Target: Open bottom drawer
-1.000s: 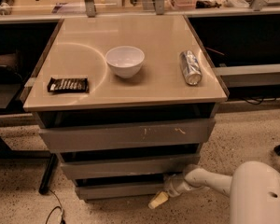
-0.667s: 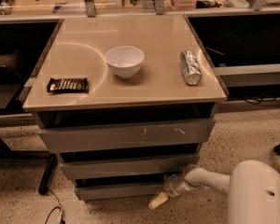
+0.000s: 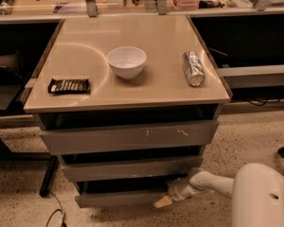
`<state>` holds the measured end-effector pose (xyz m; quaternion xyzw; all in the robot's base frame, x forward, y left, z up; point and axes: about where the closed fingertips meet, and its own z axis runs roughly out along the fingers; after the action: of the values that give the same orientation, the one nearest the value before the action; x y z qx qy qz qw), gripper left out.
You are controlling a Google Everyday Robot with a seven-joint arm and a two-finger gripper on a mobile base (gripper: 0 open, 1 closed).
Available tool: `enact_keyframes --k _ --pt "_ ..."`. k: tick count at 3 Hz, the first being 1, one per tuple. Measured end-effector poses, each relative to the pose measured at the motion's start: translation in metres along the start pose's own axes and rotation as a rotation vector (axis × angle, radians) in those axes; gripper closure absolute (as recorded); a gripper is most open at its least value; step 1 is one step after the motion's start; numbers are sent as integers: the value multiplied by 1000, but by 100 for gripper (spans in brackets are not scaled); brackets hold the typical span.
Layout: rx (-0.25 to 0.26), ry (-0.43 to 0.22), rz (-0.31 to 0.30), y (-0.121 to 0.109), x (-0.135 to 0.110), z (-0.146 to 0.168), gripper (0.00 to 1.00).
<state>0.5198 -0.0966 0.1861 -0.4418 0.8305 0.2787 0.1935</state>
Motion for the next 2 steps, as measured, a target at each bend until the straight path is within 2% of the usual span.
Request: enact_keyframes --k 2 --pt "0 0 0 0 0 0 78"
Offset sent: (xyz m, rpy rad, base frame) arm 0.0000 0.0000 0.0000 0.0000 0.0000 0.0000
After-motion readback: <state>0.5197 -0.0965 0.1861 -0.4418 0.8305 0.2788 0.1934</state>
